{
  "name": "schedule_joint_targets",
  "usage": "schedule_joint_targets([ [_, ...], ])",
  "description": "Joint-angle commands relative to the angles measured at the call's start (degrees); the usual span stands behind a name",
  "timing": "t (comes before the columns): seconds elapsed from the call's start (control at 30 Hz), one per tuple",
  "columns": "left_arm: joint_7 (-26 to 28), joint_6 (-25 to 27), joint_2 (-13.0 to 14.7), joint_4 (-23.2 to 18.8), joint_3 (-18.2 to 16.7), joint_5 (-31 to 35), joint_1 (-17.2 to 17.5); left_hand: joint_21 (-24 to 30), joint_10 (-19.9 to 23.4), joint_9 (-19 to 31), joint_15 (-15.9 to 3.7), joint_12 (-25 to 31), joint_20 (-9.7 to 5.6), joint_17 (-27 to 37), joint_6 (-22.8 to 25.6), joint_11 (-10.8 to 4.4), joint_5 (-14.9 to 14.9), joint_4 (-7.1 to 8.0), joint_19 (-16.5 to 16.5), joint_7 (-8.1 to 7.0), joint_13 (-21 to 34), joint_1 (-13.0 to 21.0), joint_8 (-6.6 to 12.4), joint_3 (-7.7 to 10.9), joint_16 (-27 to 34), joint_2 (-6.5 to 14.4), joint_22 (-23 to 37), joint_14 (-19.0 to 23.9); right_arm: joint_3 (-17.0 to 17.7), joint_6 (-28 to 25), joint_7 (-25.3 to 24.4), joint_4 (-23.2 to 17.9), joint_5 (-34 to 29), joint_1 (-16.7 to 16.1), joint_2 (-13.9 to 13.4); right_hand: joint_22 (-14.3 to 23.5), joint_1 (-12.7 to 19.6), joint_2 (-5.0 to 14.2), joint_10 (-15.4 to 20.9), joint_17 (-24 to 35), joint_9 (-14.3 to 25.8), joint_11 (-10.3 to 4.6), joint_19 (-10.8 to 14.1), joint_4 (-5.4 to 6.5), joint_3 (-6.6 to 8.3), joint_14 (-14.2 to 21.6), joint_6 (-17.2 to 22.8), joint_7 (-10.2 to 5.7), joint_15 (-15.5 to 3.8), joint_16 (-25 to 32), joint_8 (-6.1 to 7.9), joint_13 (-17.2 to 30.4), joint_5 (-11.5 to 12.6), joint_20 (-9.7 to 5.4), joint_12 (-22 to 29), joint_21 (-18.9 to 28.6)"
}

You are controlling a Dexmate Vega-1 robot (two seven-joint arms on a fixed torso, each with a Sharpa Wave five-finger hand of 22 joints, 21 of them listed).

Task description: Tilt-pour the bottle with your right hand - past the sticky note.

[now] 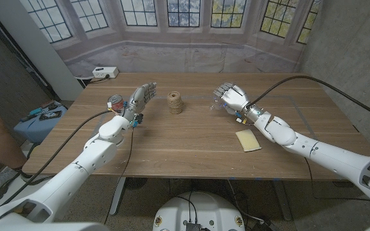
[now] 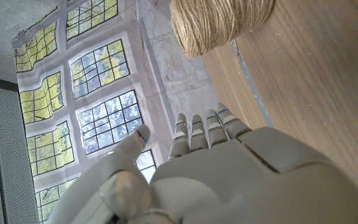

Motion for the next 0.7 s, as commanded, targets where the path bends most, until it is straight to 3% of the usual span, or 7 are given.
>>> schedule_joint_targets([
  [0.03, -0.1, -0.2, -0.1, 0.1, 0.2, 0.1, 0.0, 0.2, 0.4, 0.2, 0.1, -0.1, 0.03, 0.2, 0.4, 0.11, -0.1, -0.18, 0.5, 0.03, 0.2, 0.5, -0.04, 0.03, 0.1, 0.0, 0.1, 0.3, 1.6, -0.1, 0.6, -1.4, 3.7, -1.3, 0.6, 0.1, -0.3, 0.62, 2.4, 0.3, 0.1, -1.87, 0.2, 2.71, 2.73, 0.7, 0.3, 0.08, -7.97, -0.2, 0.38, 0.3, 0.3, -0.81, 0.4, -0.1],
  [0.7, -1.0, -0.7, -0.8, 1.3, 0.6, 0.0, -0.8, 0.1, 0.4, 0.2, 0.13, -0.1, 0.03, 0.2, 0.4, 0.18, -0.1, -0.31, 0.5, -0.03, 0.2, 0.7, -0.04, -0.02, 0.1, 0.1, 0.1, 0.3, 4.0, 0.7, 2.2, -4.0, 8.7, -3.2, 0.7, 0.1, -0.4, 0.63, 2.5, 0.7, 0.1, -1.37, 0.5, 2.56, 3.25, 1.1, 0.5, 0.31, -7.77, -0.4, 0.5, 0.2, 0.4, -0.55, 0.4, 0.0],
])
